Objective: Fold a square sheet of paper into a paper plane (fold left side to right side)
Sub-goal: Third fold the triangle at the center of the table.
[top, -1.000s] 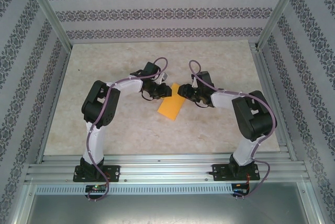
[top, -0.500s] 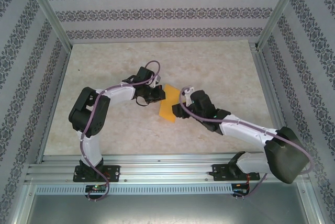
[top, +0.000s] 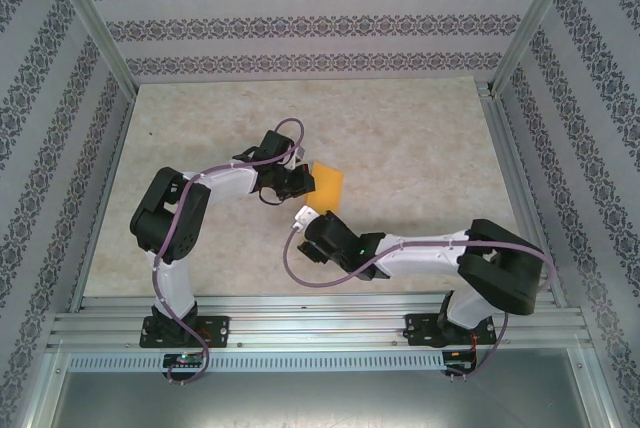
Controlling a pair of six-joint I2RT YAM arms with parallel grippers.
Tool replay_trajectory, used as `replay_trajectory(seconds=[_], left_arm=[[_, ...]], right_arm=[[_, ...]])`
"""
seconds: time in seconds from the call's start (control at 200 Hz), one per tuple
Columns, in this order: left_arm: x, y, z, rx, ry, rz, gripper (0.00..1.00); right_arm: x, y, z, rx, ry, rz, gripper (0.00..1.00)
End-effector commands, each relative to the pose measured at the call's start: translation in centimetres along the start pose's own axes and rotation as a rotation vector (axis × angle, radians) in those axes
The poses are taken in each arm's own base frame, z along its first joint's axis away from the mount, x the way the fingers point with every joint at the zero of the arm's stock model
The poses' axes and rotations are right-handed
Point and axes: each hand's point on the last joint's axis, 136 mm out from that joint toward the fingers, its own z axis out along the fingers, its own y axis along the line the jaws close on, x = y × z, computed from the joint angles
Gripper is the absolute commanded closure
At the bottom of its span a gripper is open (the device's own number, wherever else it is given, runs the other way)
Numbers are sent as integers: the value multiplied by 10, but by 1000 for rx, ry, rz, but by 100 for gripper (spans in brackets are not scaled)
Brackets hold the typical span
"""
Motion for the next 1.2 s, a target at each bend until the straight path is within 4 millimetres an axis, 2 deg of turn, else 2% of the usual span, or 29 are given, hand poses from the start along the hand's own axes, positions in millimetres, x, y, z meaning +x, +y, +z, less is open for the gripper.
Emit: replay_trajectory(seconds=[0.0, 0.12, 0.255, 0.335, 0.43, 0.54, 0.654, 0.884, 1.069, 1.119, 1.194], left_arm=[[-5, -13, -6, 26, -36, 19, 97], [-5, -13, -6, 28, -35, 23, 97], [-4, -11, -6, 19, -33, 24, 97], [-5, -11, -6, 20, -33, 29, 97], [-4, -9, -6, 6, -31, 38, 95], [-4, -7, -11, -20, -26, 68, 85], [-8, -8, -27, -40, -38, 106, 62], [-26, -19, -67, -80, -78, 186, 43], [-39, -30, -76, -96, -105, 230, 39], [-43, -38, -74, -58, -112, 238, 42], [-44, -55, -60, 41, -76, 249, 48]], right_arm=[[-19, -7, 8, 83, -16, -51, 32], [-20, -12, 16, 137, -1, -61, 36], [-17, -17, 18, 156, 17, -61, 55], [-15, -18, 16, 141, 25, -56, 73], [-17, -19, 12, 101, 18, -39, 100], [-19, -18, 6, 31, 2, -8, 100], [-16, -19, 5, -45, 1, 34, 100], [-12, -20, 5, -138, 8, 82, 100], [-7, -19, 7, -173, 14, 111, 100], [-6, -19, 7, -173, 15, 117, 100], [-6, -20, 8, -178, 13, 127, 100]])
